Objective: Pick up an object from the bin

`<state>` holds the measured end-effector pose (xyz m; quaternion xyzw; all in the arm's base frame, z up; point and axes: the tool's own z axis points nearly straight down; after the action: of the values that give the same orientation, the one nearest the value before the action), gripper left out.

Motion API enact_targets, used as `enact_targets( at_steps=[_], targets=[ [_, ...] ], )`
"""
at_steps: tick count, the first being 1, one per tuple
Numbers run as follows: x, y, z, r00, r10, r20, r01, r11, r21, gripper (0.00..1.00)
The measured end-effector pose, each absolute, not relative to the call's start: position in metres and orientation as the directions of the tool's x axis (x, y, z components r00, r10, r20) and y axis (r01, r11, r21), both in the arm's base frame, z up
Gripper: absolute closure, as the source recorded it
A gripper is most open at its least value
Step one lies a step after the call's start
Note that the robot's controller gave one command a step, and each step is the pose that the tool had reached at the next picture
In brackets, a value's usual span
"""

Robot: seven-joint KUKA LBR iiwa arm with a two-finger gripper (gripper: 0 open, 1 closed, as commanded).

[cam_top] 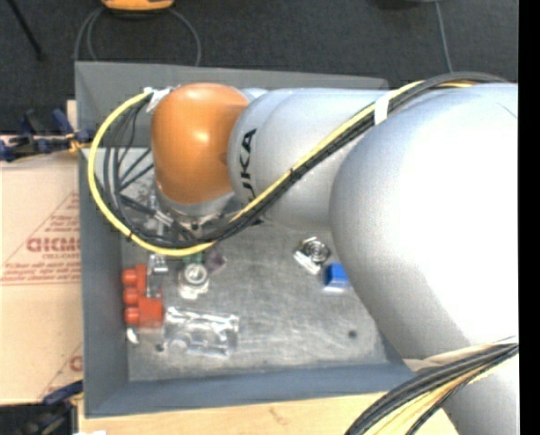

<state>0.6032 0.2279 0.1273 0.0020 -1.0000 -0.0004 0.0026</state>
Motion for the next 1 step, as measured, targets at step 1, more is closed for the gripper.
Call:
enact_targets(
  at_steps=[1],
  targets=[
    [0.5986, 0.2279, 0.1085, -0.934, -0.357, -0.007, -0.357, 0.934, 0.002, 0.0]
  ],
)
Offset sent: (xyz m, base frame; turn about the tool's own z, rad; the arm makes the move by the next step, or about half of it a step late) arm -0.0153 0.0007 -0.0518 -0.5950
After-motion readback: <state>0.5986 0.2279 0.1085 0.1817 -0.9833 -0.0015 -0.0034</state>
